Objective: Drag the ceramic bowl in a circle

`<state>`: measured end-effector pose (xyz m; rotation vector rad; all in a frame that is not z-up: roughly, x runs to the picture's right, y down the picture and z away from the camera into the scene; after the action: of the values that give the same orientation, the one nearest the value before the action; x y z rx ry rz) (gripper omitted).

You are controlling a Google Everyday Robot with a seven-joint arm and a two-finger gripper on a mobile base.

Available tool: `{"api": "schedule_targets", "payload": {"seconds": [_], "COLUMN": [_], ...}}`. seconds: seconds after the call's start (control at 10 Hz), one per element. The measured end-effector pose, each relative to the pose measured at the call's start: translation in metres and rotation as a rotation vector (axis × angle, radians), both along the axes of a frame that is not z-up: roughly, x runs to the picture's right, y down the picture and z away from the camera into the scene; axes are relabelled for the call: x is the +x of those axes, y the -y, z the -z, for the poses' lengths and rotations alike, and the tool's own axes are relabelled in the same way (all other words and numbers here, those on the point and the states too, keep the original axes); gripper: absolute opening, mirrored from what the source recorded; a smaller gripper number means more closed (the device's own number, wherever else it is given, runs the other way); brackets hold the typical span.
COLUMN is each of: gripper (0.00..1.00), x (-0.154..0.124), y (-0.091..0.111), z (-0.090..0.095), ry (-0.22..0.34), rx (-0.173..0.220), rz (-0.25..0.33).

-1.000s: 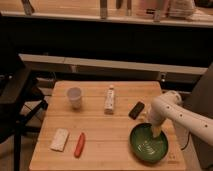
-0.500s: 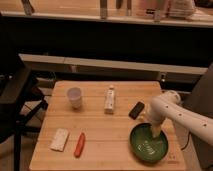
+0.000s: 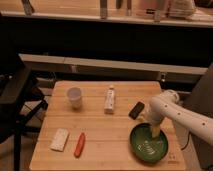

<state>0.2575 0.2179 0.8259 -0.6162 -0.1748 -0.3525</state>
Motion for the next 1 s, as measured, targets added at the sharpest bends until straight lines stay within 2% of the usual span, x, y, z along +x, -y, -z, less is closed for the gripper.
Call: {"api": "schedule_targets", "payload": {"seconds": [1.0], "gripper": [0.8], "x": [-0.0094], "y": [0.005], "z": [0.0031], "ry": [0.014], "rx": [-0.02], "rz": [0.02]}}
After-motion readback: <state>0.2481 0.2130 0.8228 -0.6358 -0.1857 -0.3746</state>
